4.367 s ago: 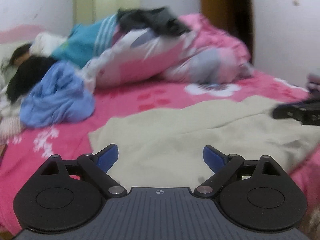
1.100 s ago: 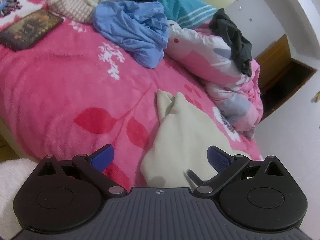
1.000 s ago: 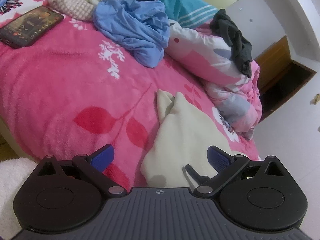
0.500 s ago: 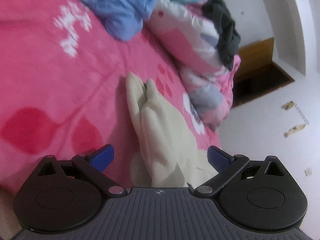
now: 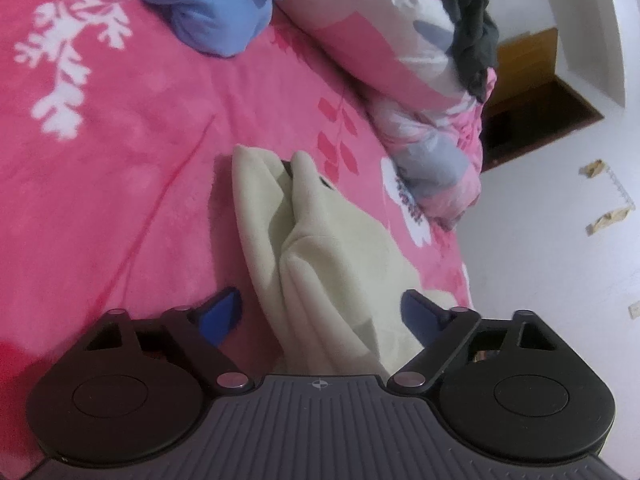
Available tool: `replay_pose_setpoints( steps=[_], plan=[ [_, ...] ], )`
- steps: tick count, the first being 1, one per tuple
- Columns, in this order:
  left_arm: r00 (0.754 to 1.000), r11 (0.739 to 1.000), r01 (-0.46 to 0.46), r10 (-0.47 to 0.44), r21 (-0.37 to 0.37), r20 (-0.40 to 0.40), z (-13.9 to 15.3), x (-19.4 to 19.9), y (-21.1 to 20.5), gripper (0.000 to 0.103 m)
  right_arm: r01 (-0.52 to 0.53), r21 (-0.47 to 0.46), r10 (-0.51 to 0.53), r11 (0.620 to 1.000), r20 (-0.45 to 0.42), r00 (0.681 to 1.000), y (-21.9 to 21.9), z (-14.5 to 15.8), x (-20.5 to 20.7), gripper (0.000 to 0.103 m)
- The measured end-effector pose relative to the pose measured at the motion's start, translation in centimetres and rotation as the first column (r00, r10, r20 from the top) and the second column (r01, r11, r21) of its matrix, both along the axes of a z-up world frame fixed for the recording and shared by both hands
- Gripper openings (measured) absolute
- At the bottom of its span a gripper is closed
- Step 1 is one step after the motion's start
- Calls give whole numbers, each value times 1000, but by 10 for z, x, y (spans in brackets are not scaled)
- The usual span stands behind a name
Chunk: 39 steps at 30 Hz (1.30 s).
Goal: Fold clothes
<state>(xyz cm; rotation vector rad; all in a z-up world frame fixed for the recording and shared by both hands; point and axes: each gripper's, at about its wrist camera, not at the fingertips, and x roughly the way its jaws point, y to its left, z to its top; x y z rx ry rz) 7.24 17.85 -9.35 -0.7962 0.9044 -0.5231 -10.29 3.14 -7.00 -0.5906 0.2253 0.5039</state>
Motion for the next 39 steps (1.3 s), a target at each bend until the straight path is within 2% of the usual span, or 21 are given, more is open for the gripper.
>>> replay_pose_setpoints(
  steps=[5, 7, 9, 14, 18, 22, 26, 27, 32, 35, 37, 39],
  plan=[
    [1000, 999, 23, -23, 42, 10, -1, 11, -7, 73, -4, -34, 5, 999, 23, 1000, 3, -4, -1, 21],
    [1000, 998, 23, -24, 64, 17, -1, 11, -10, 61, -5, -53, 7, 999, 34, 999, 5, -7, -2, 22],
    [999, 997, 22, -24, 77, 22, -2, 11, -12, 57, -7, -67, 9, 998, 40, 999, 6, -9, -4, 22],
    [1000, 998, 12, -13, 63, 21, -5, 10, -11, 55, -8, -110, 14, 994, 51, 999, 10, -13, -10, 27],
    [1000, 998, 18, -19, 67, 22, -5, 11, -12, 55, -4, -134, 10, 991, 42, 999, 11, -18, -15, 41],
    [999, 997, 21, -23, 76, 30, -5, 12, -15, 55, 8, -153, -4, 988, 22, 1000, 12, -24, -12, 42],
    [999, 996, 25, -28, 83, 41, -5, 12, -15, 55, 28, -139, -28, 990, 6, 1000, 13, -23, 3, 36],
    [999, 996, 28, -32, 85, 43, -5, 12, -14, 55, 27, -130, -28, 991, -8, 1000, 13, -22, 7, 21],
    [998, 993, 39, -45, 114, 52, -2, 12, -18, 56, 43, -93, -44, 995, -14, 999, 9, -15, 7, 19],
    [998, 988, 7, -17, 153, 64, 4, 8, -24, 45, 55, -69, -56, 996, -15, 998, 5, -10, 6, 19],
    [997, 979, -9, -8, 203, 83, 12, 5, -31, 34, 65, -45, -65, 997, -17, 998, 2, -7, 6, 19],
    [995, 966, -25, -2, 256, 104, 22, 1, -37, 30, 74, -20, -74, 997, -21, 997, -2, -3, 6, 19]
  ],
)
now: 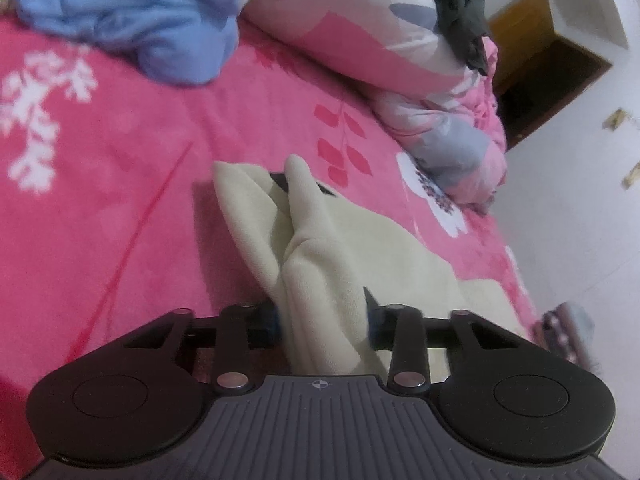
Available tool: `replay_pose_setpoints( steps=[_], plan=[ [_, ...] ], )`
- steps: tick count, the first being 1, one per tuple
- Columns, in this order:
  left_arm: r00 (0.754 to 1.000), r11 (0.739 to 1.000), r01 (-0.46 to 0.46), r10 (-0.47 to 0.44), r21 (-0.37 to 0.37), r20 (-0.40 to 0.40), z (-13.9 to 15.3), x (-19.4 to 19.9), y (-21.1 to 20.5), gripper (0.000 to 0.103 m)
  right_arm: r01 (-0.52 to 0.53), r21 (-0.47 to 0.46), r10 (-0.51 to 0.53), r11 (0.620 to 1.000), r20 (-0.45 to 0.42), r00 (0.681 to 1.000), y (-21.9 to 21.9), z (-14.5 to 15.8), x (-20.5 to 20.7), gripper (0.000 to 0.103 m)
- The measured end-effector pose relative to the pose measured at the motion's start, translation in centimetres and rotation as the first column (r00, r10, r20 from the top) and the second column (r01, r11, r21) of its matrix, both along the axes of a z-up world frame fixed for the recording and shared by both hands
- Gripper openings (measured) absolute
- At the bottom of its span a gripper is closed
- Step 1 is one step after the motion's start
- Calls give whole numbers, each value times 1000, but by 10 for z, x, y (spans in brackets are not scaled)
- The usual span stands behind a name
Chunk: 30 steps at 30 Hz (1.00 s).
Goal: Fold clothes
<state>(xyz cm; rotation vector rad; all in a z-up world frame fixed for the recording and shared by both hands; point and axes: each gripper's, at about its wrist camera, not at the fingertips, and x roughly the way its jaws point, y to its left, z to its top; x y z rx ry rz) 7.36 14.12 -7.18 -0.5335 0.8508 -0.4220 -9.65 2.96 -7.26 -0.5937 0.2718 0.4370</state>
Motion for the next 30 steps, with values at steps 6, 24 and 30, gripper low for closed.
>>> replay_pose_setpoints(
  steps=[6, 24, 30],
  plan=[
    [995, 982, -4, -14, 187, 94, 33, -10, -30, 22, 33, 67, -35, 997, 18, 999, -13, 12, -3, 19],
    [971, 907, -19, -83, 420, 224, 87, -29, -101, 20, 115, 268, -134, 957, 53, 990, -57, 37, -13, 19],
    [958, 879, -18, -120, 476, 259, 103, -35, -128, 20, 141, 337, -173, 931, 67, 983, -77, 44, -19, 19]
  ],
)
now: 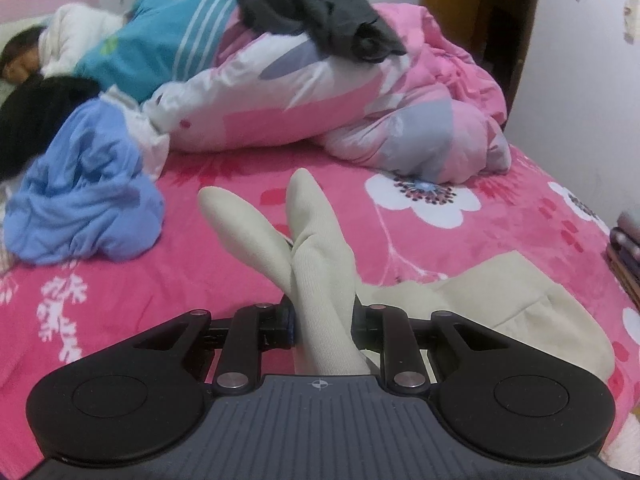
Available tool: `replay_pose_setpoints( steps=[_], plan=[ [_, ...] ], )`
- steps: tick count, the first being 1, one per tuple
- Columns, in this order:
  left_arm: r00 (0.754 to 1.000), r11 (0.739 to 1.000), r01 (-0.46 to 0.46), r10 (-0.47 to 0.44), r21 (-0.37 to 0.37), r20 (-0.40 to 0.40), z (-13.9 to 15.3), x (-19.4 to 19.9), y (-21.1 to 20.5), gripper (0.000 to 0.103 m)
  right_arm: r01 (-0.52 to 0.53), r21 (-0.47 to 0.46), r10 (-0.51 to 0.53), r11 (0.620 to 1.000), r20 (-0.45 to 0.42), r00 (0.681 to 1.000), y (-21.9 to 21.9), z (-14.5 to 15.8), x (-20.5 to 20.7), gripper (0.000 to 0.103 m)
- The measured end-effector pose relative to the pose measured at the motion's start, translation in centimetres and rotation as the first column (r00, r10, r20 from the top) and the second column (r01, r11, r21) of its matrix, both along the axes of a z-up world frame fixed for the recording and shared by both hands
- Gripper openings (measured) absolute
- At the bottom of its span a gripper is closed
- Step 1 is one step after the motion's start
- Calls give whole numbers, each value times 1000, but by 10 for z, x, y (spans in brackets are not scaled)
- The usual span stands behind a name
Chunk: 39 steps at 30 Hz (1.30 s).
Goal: Fold clothes
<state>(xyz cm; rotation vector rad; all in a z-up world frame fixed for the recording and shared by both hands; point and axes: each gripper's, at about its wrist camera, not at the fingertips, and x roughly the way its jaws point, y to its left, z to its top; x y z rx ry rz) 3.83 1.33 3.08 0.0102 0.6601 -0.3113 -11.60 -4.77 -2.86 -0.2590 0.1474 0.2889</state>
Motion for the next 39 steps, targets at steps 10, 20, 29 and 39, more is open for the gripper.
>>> replay_pose_setpoints(
  steps=[10, 20, 29, 39],
  plan=[
    [997, 989, 43, -52, 142, 53, 16, -9, -62, 20, 57, 151, -59, 987, 9, 998, -46, 4, -8, 18],
    [992, 966, 106, -118, 236, 38, 7, -6, -128, 19, 134, 288, -130, 948, -33, 991, -95, -2, -11, 18],
    [985, 957, 172, -168, 233, -38, -2, 11, -178, 19, 196, 407, -189, 892, -59, 980, -142, -6, -8, 18],
    [963, 931, 268, -250, 247, -103, -19, 26, -252, 19, 292, 524, -291, 800, -86, 953, -208, -15, -9, 18]
  ],
)
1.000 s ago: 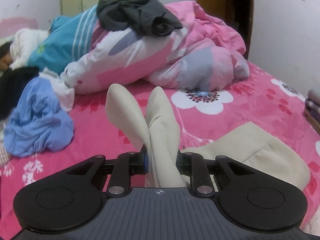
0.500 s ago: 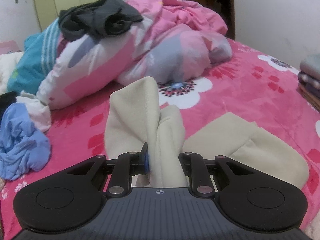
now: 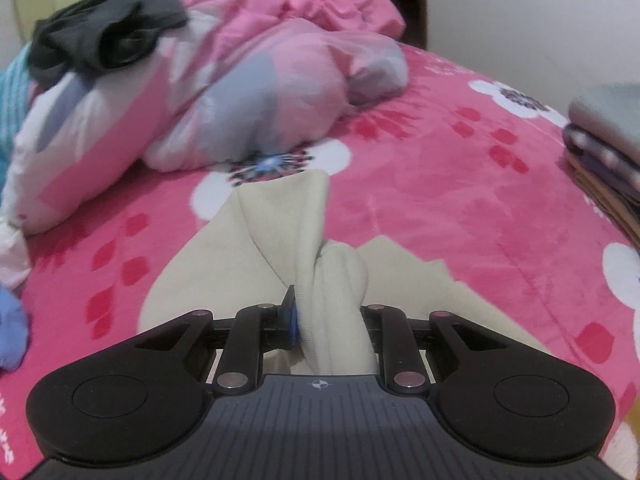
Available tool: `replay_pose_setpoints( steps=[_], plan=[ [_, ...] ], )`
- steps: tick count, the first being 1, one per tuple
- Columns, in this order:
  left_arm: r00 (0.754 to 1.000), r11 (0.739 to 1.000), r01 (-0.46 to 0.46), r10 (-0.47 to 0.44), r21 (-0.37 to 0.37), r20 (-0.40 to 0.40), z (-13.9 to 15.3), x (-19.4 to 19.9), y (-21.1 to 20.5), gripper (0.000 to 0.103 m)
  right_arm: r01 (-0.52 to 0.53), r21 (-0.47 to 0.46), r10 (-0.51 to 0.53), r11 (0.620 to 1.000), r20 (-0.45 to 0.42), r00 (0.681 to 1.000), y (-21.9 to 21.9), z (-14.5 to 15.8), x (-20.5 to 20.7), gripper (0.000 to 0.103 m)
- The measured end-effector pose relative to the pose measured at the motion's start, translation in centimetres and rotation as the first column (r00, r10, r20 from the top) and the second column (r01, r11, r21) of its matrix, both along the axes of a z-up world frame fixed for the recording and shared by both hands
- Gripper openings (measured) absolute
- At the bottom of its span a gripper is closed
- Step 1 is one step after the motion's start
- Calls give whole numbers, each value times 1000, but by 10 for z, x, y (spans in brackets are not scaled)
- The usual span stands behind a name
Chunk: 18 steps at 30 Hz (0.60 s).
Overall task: Fold clothes
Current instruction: 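Fold the held sweatshirt over with the right gripper while the left gripper releases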
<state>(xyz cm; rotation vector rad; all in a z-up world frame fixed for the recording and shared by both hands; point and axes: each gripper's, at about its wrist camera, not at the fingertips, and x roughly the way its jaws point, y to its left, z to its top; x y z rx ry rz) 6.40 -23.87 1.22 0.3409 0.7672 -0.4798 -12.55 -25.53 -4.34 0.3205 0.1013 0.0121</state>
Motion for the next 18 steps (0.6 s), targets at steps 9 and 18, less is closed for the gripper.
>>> replay_pose_setpoints(
  steps=[9, 18],
  plan=[
    [989, 980, 130, -139, -148, -57, -16, -8, -12, 38, 47, 248, -30, 968, -70, 997, -63, -43, -17, 18],
    [988, 940, 155, -143, -304, 63, 9, -65, 95, 52, 19, 563, 43, 826, -97, 994, -104, -81, -17, 18]
  ],
)
